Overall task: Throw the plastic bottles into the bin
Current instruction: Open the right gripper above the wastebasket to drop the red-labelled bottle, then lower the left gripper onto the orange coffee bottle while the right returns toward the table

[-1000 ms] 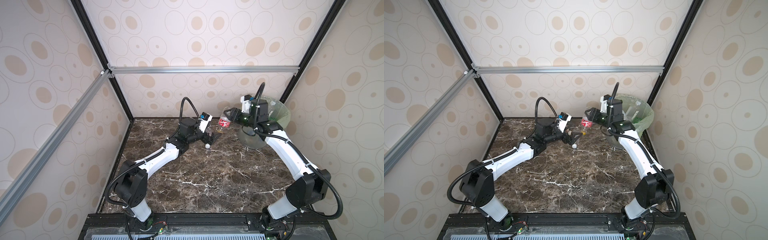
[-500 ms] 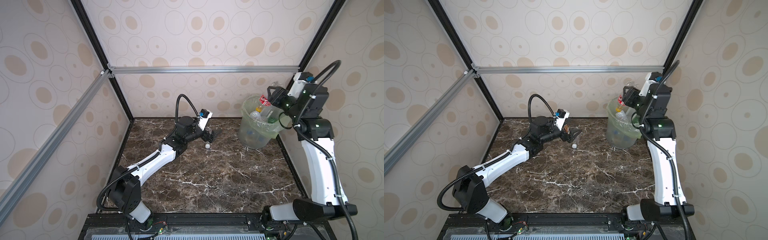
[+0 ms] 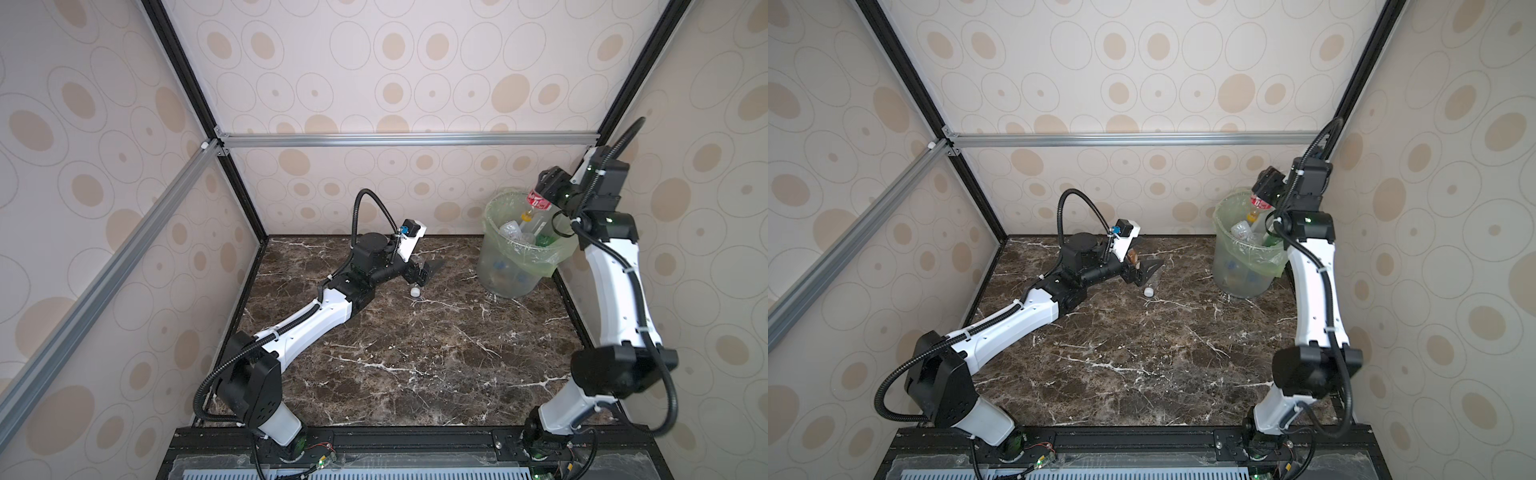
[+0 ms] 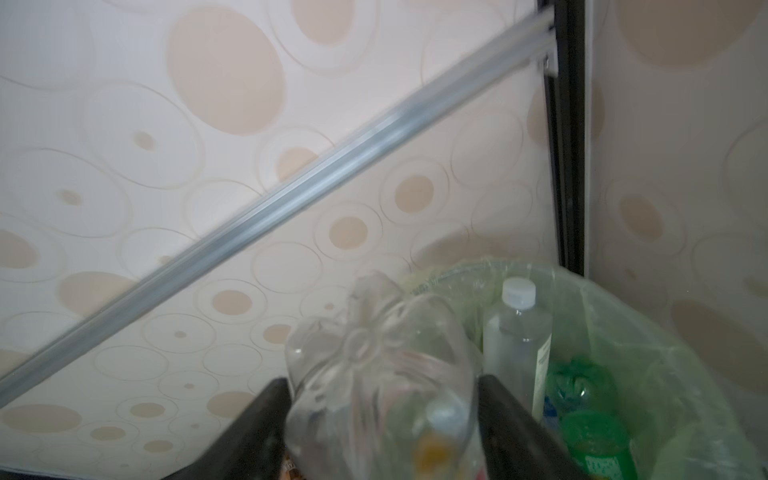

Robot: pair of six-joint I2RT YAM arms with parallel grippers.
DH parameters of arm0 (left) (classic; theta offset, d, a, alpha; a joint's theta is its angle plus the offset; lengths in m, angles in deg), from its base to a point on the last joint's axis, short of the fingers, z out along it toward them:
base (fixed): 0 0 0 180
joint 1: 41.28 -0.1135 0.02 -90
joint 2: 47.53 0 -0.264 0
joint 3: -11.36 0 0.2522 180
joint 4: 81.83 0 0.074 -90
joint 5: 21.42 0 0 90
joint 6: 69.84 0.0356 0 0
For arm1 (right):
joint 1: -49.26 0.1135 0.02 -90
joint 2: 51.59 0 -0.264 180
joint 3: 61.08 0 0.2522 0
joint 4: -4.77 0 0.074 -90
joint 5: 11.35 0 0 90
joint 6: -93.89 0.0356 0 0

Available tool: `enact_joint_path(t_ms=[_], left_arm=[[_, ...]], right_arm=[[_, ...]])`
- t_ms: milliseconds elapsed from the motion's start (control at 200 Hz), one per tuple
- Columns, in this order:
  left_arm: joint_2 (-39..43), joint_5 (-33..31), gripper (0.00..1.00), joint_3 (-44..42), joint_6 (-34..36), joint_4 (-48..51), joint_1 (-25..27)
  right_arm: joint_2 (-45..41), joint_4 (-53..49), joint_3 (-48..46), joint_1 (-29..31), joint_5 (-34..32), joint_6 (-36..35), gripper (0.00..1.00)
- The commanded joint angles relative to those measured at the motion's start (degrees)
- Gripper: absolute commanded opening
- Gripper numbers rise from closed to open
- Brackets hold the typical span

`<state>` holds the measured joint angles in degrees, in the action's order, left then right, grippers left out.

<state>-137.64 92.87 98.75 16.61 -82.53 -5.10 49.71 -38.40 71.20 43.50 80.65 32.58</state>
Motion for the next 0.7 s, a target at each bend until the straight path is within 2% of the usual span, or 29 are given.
enact_joint_path(t_ms=[0, 115, 250, 460, 600, 695], left_arm=[[-0.16, 0.21, 0.99, 0.75, 1.86, 0.40, 0.66], [-0.79, -0.42, 0.99, 0.83, 1.97, 0.39, 0.66], [-2.13, -0.23, 0.99, 1.78, 1.15, 0.31, 0.78], [-3.56, -2.78, 0.99, 3.63, 1.07, 3.32, 0.79], [-4.67, -7.84, 0.99, 6.16, 1.96, 6.99, 0.73], [-5.79, -13.58, 0.99, 8.49, 3.24, 9.75, 0.76]], right_arm=[[3.37, -9.40, 2.86, -1.52, 5.70, 3.42, 0.85], [-5.03, 3.25, -10.85, -1.45, 3.88, 4.45, 1.00], [-5.94, -0.53, -8.78, -1.46, 3.00, 1.91, 1.00], [-8.32, 1.10, -10.35, -1.45, 4.45, 2.18, 1.00], [-8.98, 1.06, -10.24, -1.45, 5.33, 2.06, 1.00], [-9.98, 1.39, -10.64, -1.47, 5.90, 1.54, 1.00]])
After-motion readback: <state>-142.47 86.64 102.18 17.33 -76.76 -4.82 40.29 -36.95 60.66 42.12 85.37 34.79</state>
